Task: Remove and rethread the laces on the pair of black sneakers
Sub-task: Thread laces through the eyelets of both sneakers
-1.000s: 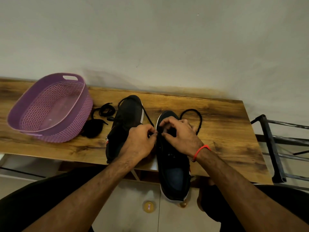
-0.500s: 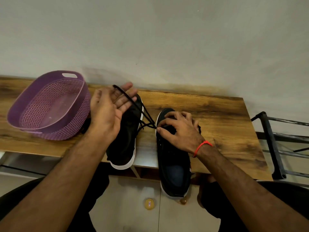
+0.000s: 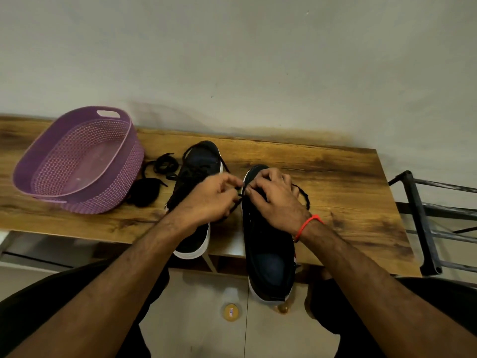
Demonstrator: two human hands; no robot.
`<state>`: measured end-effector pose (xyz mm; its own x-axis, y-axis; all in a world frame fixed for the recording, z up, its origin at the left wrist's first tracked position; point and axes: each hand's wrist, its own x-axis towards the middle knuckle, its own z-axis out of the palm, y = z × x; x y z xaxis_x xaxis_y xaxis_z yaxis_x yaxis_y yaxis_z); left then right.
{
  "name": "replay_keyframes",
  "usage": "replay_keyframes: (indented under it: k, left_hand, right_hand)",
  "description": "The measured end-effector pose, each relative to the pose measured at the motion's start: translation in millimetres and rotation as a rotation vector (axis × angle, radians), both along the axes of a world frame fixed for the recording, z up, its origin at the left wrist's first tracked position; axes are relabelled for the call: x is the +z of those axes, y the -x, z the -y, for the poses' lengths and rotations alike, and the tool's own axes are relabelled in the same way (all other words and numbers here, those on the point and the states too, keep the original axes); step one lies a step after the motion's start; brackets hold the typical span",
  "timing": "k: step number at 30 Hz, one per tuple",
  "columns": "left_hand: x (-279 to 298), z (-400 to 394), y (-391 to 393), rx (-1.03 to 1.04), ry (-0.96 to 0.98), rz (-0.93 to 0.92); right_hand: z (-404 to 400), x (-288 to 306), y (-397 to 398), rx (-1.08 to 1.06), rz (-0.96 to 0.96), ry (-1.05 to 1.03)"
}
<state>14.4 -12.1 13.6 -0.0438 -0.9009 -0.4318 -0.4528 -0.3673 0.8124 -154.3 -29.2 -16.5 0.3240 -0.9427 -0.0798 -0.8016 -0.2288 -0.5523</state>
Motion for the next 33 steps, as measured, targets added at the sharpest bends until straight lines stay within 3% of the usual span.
replay_keyframes:
  k: [2, 4, 8, 9, 10, 14, 15, 16, 18, 20, 21, 23, 27, 30, 33]
  left_hand:
    - [-2.2, -3.4, 3.5, -0.068, -0.142, -0.049]
    - [-0.1, -3.8, 2.4, -0.068, -0.134, -0.039]
    - [11.1, 3.7, -16.0, -0.090, 0.216, 0.487]
    - [12.5, 4.0, -19.5, -0.087, 0.284, 0.533]
    - [13.7, 3.7, -21.3, -0.065, 0.338, 0.471]
    - [35.4, 2.2, -14.4, 0.348, 0.530, -0.464]
    - [40.5, 3.5, -15.2, 0.424, 0.572, -0.573]
    - [40.7, 6.2, -18.6, 0.460, 0.601, -0.546]
    - [31.5, 12.5, -29.3, 0.371, 0.589, -0.169]
    - [14.8, 12.2, -36.1, 0.031, 0.483, 0.272]
    - [7.3, 8.5, -33.1, -0.140, 0.426, 0.388]
    - [-6.3, 1.7, -20.1, -0.309, 0.381, 0.396]
    - [-9.0, 2.5, -4.3, -0.139, 0.375, 0.322]
    - [0.8, 8.0, -10.8, -0.148, 0.366, 0.348]
    - [5.3, 7.4, -20.5, -0.237, 0.253, 0.522]
  right_hand:
    - [-0.7, 0.8, -1.1, -0.003, 0.015, 0.000]
    - [-0.2, 3.0, -0.9, -0.012, 0.060, -0.018]
    - [2.3, 6.0, 4.3, 0.034, 0.055, -0.049]
    - [1.8, 5.7, 5.2, 0.068, 0.005, -0.054]
    - [0.9, 4.4, 5.4, 0.097, -0.041, -0.067]
    - [-0.1, -1.4, 3.0, 0.088, -0.056, -0.019]
    - [0.9, -2.7, 2.7, 0.077, -0.053, 0.020]
    - [2.6, -4.1, 2.7, 0.062, -0.039, 0.046]
    - [5.2, -4.1, 2.6, 0.015, 0.071, 0.054]
    - [6.8, -2.3, 2.4, -0.017, 0.281, 0.060]
    - [6.8, -0.5, 2.0, -0.019, 0.369, 0.079]
    - [7.9, 1.2, 0.2, -0.011, 0.478, 0.094]
    - [10.8, 0.0, 3.8, 0.014, 0.538, 0.042]
    - [11.6, -3.9, 7.8, 0.015, 0.391, -0.072]
    - [12.5, -7.4, 8.5, -0.018, 0.289, -0.119]
